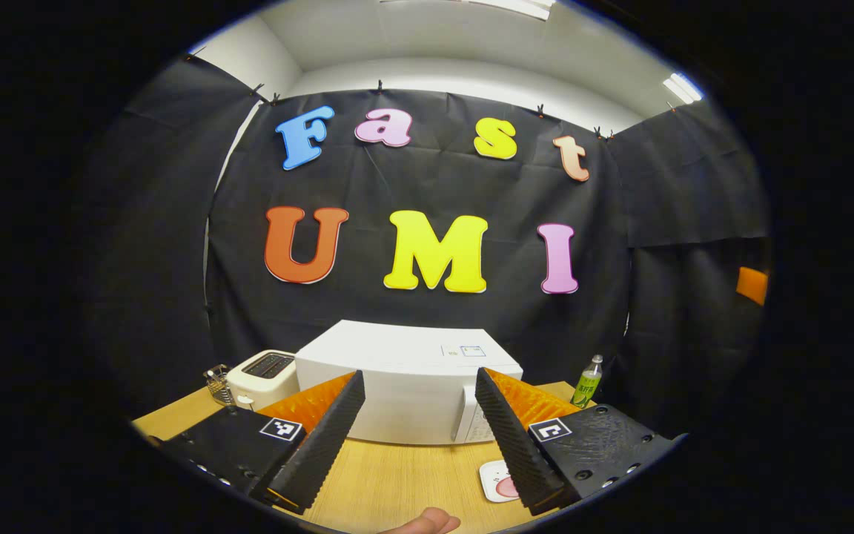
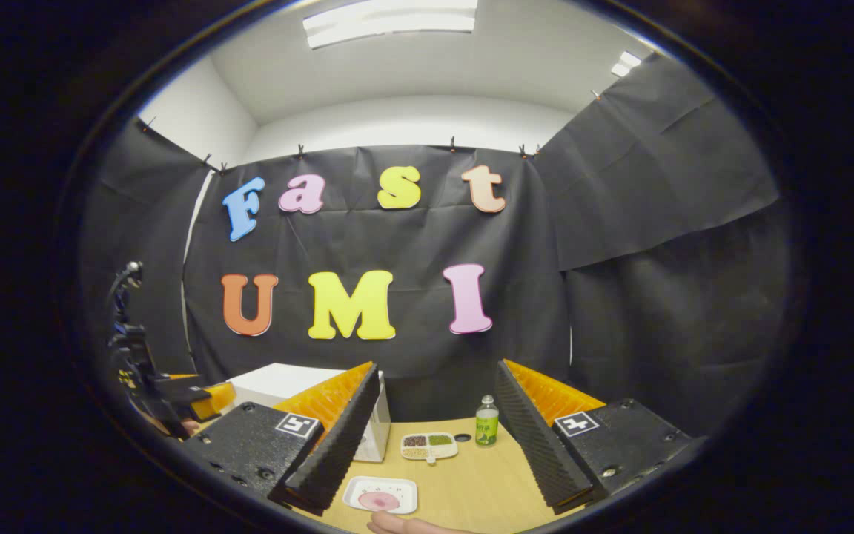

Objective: Open the microwave oven with the left hand, put the food in, and close the microwave oven.

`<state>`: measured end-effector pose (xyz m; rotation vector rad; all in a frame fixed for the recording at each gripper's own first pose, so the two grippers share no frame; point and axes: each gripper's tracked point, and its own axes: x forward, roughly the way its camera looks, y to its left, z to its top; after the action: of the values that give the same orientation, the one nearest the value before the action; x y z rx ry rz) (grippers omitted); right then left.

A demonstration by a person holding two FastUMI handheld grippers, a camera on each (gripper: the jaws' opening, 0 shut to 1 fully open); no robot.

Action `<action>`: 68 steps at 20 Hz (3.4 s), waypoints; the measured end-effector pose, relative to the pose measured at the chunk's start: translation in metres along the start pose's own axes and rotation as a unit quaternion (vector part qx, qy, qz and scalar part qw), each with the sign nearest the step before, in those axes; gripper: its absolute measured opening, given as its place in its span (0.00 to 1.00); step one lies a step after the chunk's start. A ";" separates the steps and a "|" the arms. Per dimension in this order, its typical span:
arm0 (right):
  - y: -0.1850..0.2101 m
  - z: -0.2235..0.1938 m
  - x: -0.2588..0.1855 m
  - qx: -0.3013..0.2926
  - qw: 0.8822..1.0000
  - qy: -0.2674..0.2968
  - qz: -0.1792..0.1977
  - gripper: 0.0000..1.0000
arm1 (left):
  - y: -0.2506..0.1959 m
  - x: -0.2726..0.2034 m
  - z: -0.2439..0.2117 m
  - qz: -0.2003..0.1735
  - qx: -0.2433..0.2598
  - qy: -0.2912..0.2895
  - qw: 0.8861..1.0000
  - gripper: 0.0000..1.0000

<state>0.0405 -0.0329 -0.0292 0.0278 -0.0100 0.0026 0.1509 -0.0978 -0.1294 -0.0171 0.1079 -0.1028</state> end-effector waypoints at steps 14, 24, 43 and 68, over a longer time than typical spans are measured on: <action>-0.058 -0.033 0.017 -0.023 1.000 -0.001 -0.003 0.92 | -0.063 0.169 -0.138 -0.038 -0.027 0.036 0.998 0.95; -0.069 -0.081 0.045 -0.019 0.999 0.031 -0.001 0.92 | -0.050 0.195 -0.170 0.006 0.046 0.026 0.999 0.65; -0.068 -0.113 0.037 -0.030 0.998 0.055 -0.006 1.00 | -0.059 0.123 -0.177 -0.073 0.024 0.034 0.996 0.00; 0.046 -0.157 0.021 -0.039 0.982 0.162 0.087 1.00 | 0.160 -0.149 -0.106 0.082 0.035 0.010 0.996 0.82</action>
<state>0.0634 0.0172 -0.1848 -0.0532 0.3126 0.1811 0.0080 0.0758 -0.2227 0.0617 0.1253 0.0568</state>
